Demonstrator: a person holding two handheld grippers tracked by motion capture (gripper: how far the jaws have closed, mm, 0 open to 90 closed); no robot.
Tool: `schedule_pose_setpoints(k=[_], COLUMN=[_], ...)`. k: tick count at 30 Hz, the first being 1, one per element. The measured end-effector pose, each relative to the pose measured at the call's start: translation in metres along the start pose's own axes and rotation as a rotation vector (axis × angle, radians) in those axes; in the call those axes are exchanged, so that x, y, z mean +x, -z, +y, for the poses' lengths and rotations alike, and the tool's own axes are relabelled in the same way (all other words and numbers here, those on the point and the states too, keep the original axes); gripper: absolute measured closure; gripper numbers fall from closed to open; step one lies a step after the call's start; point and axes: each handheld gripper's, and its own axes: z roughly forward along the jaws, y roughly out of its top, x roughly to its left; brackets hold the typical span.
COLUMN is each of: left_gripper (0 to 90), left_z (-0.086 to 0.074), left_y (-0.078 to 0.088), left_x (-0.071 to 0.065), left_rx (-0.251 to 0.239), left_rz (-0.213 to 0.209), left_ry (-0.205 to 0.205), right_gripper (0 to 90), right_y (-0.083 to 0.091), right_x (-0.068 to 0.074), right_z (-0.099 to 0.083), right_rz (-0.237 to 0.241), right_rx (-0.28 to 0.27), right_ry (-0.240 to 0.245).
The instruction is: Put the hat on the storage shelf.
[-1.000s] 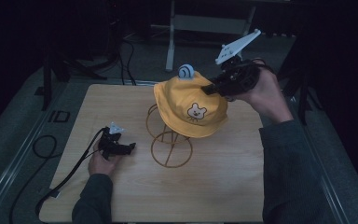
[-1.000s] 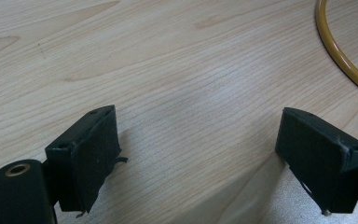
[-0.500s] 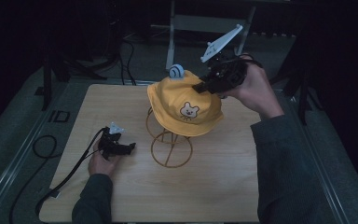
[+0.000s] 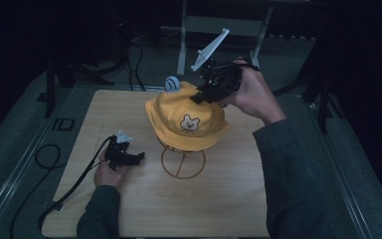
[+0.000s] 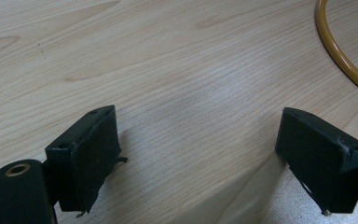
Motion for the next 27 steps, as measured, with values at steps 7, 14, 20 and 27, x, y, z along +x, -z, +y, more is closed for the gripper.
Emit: schedule_pose_setpoints(k=[7,14,20,27], left_gripper=[13.2,13.2,13.2,13.2], left_z=[0.0,0.0,0.0,0.0], left_y=[0.0,0.0,0.0,0.0], left_x=[0.0,0.0,0.0,0.0], left_rx=[0.002,0.002,0.0,0.0], left_rz=[-0.002,-0.001,-0.001,-0.001], left_ry=[0.0,-0.001,0.002,0.002], right_gripper=[75.2,73.9,60.1,56.6], right_y=[-0.026,-0.046,-0.054,-0.048], right_x=[0.004,0.008,0.007,0.009], right_z=[0.01,0.016,0.019,0.016], right_rz=[0.019,0.013,-0.013,0.009], right_rx=[0.043,0.073,0.069,0.049], right_ry=[0.012,0.014,-0.001,0.005])
